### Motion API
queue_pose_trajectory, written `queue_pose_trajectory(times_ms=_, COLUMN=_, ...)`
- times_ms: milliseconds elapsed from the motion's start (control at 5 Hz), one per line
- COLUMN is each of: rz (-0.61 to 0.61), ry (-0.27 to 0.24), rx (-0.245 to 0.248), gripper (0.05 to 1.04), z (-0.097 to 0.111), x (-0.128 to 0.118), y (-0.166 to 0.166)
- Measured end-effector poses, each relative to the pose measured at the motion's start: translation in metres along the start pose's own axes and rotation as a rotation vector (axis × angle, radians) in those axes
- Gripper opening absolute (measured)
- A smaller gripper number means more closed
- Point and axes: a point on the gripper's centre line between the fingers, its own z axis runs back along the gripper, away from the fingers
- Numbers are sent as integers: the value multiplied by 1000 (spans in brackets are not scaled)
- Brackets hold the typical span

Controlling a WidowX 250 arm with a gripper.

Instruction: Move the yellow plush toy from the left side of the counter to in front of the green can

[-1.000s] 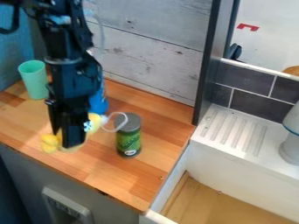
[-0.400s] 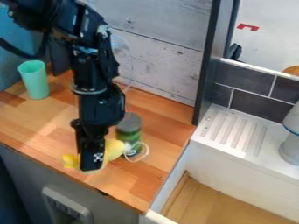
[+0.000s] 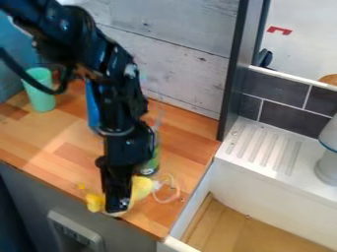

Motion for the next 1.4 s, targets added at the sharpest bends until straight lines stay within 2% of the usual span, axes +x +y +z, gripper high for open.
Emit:
queue_pose_trajectory(times_ms=200, rz=77, ry=-45, rx=61, gripper=444, z=-11, x=13, y=-5)
queue_pose_trajectory(times_ms=400, rz=132, ry=-82, rx=92, gripper=444, z=-13, x=17, y=-4)
queue_pose_trajectory(times_ms=600, rz=163, ry=-100, rx=117, gripper=515, z=-12, x=20, y=-2)
queue_pose_trajectory(times_ms=800, rz=177, ry=-85, rx=123, gripper=782, z=-12, x=17, y=-2)
queue_pose_trajectory(times_ms=1000, rz=181, ry=-141, rx=136, gripper=1002, z=20, x=15, y=-5)
queue_pose_trajectory(times_ms=1200, rz=203, ry=-172, rx=123, gripper=1005, z=57, x=-4, y=-6)
queue_pose_trajectory(times_ms=1400, rz=208, ry=-208, rx=136, gripper=1003, z=99, x=-22, y=-2)
